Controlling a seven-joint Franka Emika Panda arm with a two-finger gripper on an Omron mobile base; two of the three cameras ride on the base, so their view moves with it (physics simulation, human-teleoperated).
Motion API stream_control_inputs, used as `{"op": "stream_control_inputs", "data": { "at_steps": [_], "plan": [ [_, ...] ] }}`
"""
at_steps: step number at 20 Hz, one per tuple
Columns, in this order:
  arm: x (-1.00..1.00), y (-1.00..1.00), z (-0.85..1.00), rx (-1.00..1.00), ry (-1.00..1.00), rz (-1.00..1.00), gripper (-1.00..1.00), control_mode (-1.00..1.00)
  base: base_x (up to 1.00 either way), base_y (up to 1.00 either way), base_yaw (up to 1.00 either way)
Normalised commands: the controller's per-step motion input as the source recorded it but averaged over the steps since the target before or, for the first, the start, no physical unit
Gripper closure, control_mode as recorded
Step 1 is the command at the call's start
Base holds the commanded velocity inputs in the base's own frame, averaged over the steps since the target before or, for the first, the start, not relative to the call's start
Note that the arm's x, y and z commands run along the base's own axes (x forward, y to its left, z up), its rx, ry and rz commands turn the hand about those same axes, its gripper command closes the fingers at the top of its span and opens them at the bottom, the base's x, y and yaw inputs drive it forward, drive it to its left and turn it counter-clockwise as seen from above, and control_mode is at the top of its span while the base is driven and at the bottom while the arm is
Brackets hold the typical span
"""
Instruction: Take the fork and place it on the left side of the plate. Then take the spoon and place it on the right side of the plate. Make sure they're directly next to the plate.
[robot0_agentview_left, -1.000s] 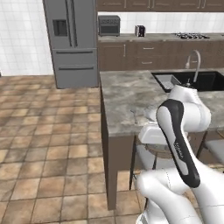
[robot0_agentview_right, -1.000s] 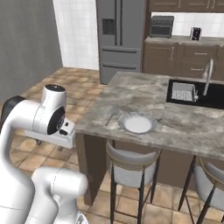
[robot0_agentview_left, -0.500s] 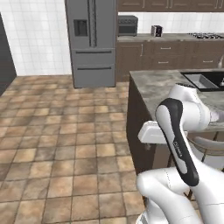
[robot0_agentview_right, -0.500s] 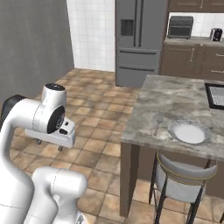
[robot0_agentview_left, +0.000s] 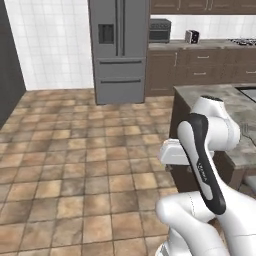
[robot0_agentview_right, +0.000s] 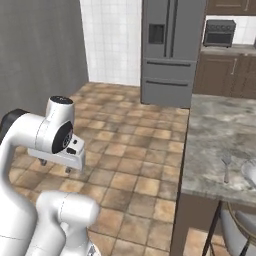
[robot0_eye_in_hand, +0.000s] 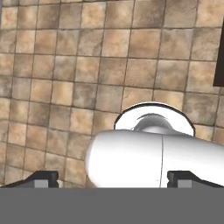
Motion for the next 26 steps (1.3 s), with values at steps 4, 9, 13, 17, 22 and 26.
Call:
{"op": "stream_control_inputs", "data": {
  "at_steps": [4,9,13,17,22,26],
  "plan": [
    [0.0,0.0,0.0,0.0,0.0,0.0,-1.0,1.0,0.87,0.46,-0.16],
    [0.0,0.0,0.0,0.0,0.0,0.0,-1.0,1.0,0.94,0.32,-0.2],
    [0.0,0.0,0.0,0.0,0.0,0.0,-1.0,1.0,0.94,0.31,-0.19],
    [0.0,0.0,0.0,0.0,0.0,0.0,-1.0,1.0,0.94,0.31,-0.19],
    [0.0,0.0,0.0,0.0,0.0,0.0,-1.0,1.0,0.94,0.31,-0.19],
    [0.0,0.0,0.0,0.0,0.0,0.0,-1.0,1.0,0.94,0.29,-0.15]
  ]
}}
